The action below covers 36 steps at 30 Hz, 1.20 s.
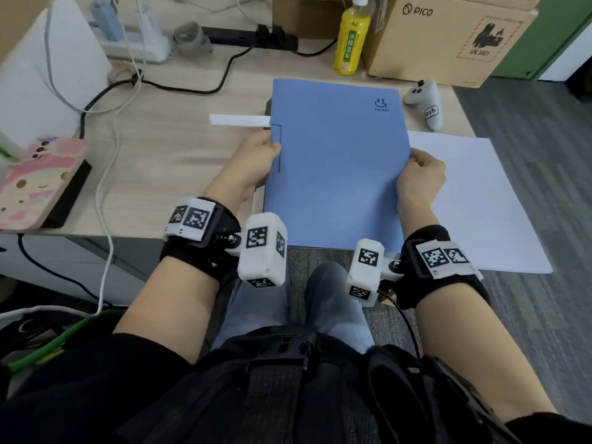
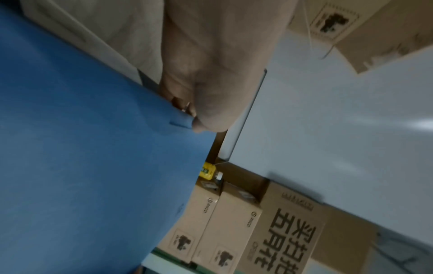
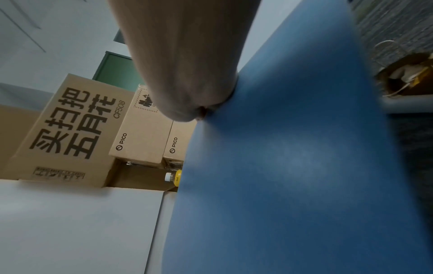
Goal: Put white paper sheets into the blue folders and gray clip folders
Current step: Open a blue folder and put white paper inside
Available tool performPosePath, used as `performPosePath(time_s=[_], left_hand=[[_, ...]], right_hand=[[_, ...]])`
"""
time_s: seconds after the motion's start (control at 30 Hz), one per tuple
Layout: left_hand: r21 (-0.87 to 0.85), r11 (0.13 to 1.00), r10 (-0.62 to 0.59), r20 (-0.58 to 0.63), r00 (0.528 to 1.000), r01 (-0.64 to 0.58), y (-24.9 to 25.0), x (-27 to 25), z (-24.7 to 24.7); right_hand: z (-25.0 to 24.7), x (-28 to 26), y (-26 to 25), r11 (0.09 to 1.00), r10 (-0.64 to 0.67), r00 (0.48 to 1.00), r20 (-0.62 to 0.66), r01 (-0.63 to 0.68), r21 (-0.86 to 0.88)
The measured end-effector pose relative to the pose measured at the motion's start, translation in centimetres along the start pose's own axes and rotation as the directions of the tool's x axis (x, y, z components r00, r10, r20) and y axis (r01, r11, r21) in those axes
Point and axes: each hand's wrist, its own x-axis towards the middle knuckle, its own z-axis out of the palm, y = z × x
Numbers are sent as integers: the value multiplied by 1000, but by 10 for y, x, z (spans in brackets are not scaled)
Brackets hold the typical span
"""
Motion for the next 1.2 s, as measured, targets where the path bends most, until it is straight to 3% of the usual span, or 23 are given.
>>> performPosePath(time_s=[0.17,0.33,0.53,0.63,0.77,0.87,1.03,1.2], left_hand=[[-40,999,-6,-169,986,-1,-12,8,19],[-37,999,18,-255,967,-28,-22,16,30],[-4,1000,18,-328,944,-21,-28,26,35],[42,999,6,-374,927,11,-17,14,42],[-5,1000,-4,-409,913,2,-14,10,47],[18,1000,29,-338,941,-24,-15,13,49],[98,995,37,-137,990,-23,-13,12,49],[134,990,50,23,998,-53,-3,0,45]], right_hand=[[-10,0,-4,986,-35,992,122,55,-160],[-25,4,-3,971,-56,986,158,91,-223],[-45,5,-9,981,-103,974,201,133,-140],[-55,3,-14,995,-27,966,256,2,96],[-71,-3,-13,876,110,886,451,-301,378],[-75,-4,-13,759,55,850,523,-376,532],[-70,-13,-25,677,-59,828,558,-378,632],[-55,-22,-51,684,-232,854,466,-197,702]])
